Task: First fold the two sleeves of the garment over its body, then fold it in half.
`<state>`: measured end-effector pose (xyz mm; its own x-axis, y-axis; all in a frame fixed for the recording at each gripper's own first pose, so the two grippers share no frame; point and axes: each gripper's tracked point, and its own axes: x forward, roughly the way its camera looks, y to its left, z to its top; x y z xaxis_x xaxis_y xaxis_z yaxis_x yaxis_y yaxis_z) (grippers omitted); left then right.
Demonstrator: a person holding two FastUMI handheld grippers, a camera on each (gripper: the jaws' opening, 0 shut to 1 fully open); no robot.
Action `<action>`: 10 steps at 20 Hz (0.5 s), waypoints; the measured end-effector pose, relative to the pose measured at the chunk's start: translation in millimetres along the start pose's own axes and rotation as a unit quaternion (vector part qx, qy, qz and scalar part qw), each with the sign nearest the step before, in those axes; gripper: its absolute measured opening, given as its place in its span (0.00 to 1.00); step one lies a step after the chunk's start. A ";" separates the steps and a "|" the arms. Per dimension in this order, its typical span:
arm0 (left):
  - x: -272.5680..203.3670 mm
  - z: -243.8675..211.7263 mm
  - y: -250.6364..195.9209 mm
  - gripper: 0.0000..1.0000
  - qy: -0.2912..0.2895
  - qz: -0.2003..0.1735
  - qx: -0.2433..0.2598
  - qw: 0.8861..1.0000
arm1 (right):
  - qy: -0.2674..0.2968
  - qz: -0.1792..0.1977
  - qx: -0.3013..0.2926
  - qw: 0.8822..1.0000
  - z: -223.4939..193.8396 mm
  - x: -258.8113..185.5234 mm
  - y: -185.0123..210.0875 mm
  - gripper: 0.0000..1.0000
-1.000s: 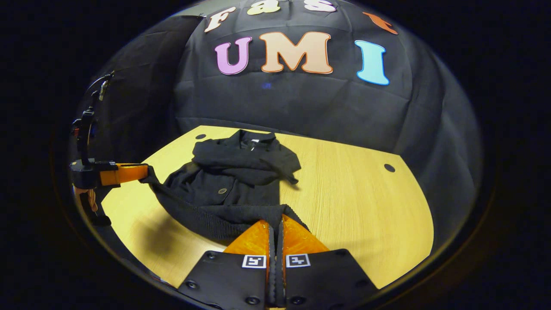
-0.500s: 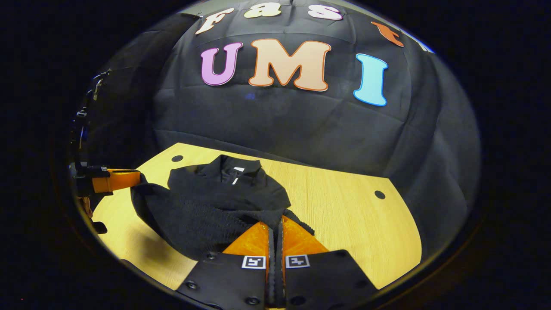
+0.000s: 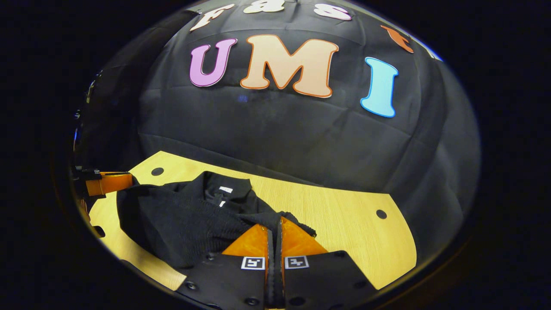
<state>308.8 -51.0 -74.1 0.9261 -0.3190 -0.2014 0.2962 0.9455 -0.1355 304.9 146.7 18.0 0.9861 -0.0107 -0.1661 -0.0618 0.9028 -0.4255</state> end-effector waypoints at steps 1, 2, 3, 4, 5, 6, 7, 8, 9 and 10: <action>8.3 2.6 4.0 0.00 -0.001 0.000 -0.003 1.000 | -0.001 -0.001 -0.006 1.000 5.8 9.7 2.2 0.02; 16.2 5.3 7.0 0.00 -0.004 -0.001 -0.006 1.000 | -0.002 -0.002 -0.012 1.000 10.5 19.2 4.2 0.02; 23.0 7.4 10.3 0.00 -0.006 -0.003 -0.008 1.000 | -0.002 -0.002 -0.018 1.000 13.8 29.5 5.4 0.02; 31.4 10.7 14.0 0.00 -0.011 -0.004 -0.008 1.000 | -0.001 -0.002 -0.022 1.000 16.3 38.4 7.2 0.04; 37.9 12.2 18.0 0.00 -0.011 -0.003 -0.005 1.000 | 0.001 0.000 -0.021 1.000 15.9 48.4 9.9 0.02; 45.7 12.1 20.6 0.00 -0.011 -0.003 0.000 1.000 | 0.004 0.001 -0.019 1.000 16.4 57.8 11.5 0.02; 54.0 12.7 22.7 0.00 -0.009 -0.002 0.005 1.000 | 0.006 0.000 -0.017 1.000 16.2 67.2 12.9 0.02; 62.0 11.1 25.0 0.00 -0.006 0.001 0.012 1.000 | 0.009 -0.002 -0.015 1.000 15.6 74.7 14.0 0.02; 67.6 9.3 27.2 0.00 -0.004 0.006 0.019 1.000 | 0.009 -0.005 -0.013 1.000 14.5 82.9 14.4 0.02; 75.7 8.9 27.9 0.00 -0.004 0.010 0.024 1.000 | 0.012 -0.008 -0.012 1.000 12.9 91.0 14.2 0.02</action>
<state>389.2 -48.2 -84.4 0.9337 -0.3002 -0.1951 0.2888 0.9536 -0.0850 395.7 164.1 8.4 0.9829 -0.0355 -0.1805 -0.0503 0.8921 -0.4490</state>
